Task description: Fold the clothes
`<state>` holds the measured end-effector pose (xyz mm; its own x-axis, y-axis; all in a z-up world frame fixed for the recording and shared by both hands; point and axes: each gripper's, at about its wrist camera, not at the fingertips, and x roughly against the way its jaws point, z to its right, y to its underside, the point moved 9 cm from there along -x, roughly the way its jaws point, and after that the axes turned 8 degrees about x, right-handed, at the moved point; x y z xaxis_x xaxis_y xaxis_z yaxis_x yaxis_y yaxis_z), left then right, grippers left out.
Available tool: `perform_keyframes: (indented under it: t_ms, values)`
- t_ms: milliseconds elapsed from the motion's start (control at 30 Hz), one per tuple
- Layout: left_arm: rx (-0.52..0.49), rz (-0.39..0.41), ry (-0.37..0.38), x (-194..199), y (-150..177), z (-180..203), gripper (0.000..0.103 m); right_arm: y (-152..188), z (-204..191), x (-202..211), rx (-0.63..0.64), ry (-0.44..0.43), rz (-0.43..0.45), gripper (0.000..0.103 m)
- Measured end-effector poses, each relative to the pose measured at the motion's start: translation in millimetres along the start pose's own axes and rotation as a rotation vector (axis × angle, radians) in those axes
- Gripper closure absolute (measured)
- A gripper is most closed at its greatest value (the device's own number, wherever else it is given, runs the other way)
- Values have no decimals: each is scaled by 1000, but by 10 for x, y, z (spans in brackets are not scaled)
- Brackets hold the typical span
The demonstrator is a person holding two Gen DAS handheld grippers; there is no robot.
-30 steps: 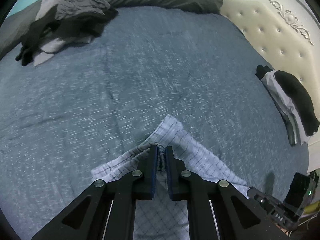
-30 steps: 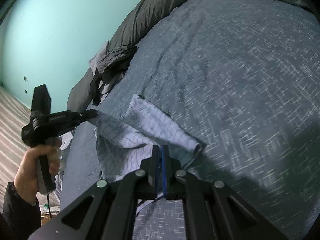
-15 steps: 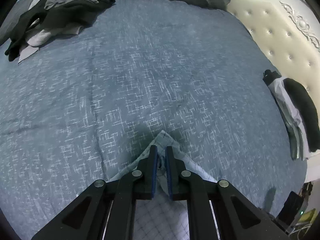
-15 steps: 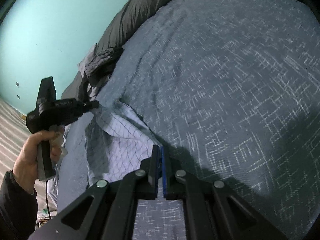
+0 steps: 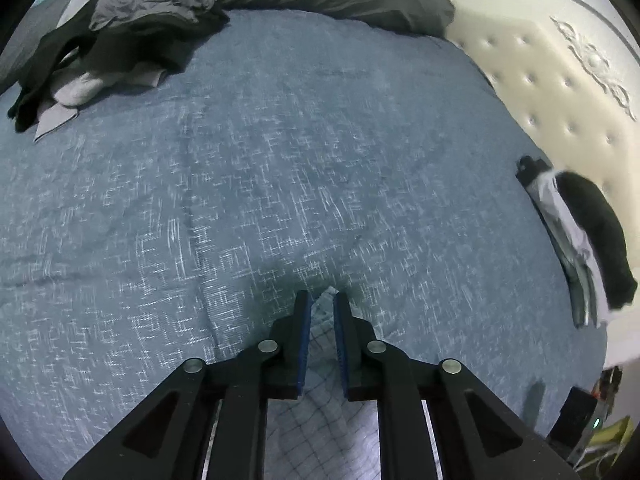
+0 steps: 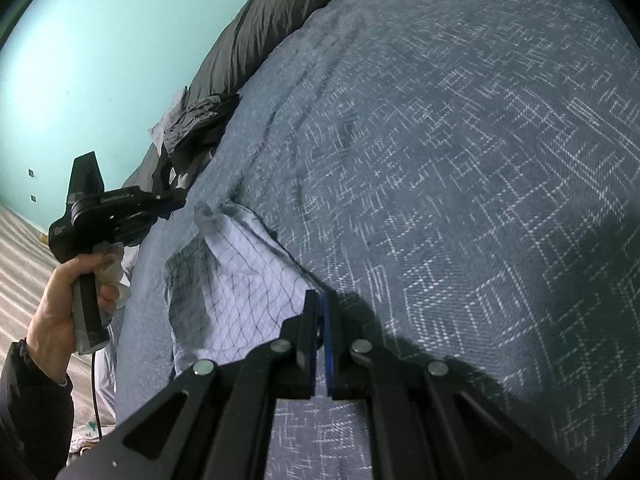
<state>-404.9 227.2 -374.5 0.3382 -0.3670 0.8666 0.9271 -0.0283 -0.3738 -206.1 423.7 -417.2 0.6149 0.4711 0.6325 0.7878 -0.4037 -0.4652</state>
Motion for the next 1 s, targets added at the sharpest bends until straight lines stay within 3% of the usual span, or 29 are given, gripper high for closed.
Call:
perform_keyframes:
  t_ms: [233, 367, 600, 833, 1000]
  values:
    - [-77, -29, 9, -112, 220, 57, 76, -28, 2, 16, -7, -6, 8, 101]
    - [-120, -34, -30, -187, 295, 38, 62, -36, 29, 29, -21, -12, 10, 101]
    - [-109, -11, -67, -402, 194, -20, 62, -37, 36, 40, -25, -14, 11, 101]
    - [-70, 4, -31, -391, 131, -8, 62, -28, 42, 30, -24, -16, 5, 101]
    - [-55, -8, 4, -288, 134, -47, 51, -23, 46, 33, -28, -18, 6, 101]
